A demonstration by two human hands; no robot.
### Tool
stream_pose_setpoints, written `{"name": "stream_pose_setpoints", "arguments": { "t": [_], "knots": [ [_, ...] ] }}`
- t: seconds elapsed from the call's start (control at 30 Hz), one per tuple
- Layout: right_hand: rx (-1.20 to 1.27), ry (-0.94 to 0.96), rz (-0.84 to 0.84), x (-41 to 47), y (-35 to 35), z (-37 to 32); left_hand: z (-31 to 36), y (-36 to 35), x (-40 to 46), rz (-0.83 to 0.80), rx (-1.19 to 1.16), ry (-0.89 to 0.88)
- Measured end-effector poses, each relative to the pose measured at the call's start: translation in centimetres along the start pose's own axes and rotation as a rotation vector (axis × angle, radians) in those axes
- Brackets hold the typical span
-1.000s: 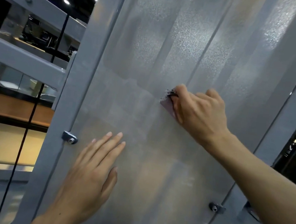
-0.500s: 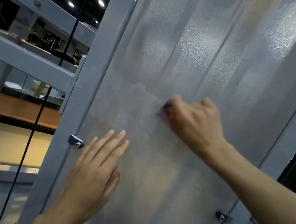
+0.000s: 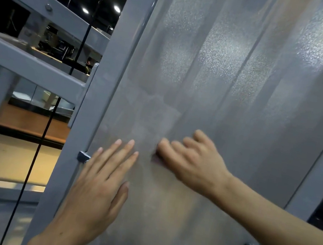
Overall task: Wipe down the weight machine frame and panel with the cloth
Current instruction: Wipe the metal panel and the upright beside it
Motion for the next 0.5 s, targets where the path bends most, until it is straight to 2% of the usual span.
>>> {"name": "stream_pose_setpoints", "arguments": {
  "t": [0.1,0.23,0.3,0.43,0.5],
  "knots": [
    [0.000,0.075,0.012,0.8,-0.1,1.0,-0.2,0.2,0.1,-0.002,0.006,0.005],
    [-0.258,-0.190,0.112,4.2,0.6,9.0,-0.4,0.1,-0.1,-0.017,0.025,0.018],
    [-0.246,-0.247,0.100,4.1,0.5,8.8,-0.5,0.0,-0.2,-0.022,0.032,0.014],
    [0.046,-0.010,-0.018,1.4,-0.6,-0.3,-0.8,0.0,-0.2,-0.012,0.025,0.021],
    [0.087,0.077,-0.037,1.0,-0.5,-1.6,-0.8,0.1,-0.1,-0.004,0.017,0.024]
  ]
}}
Point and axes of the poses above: each hand's wrist, its own x-axis towards the middle knuckle, its own y-axis out of the back of the hand, z = x × y, the point moved 8 cm from there along x, towards the middle knuckle, and after that the axes turned 14 degrees about z, right-handed, at the moved point
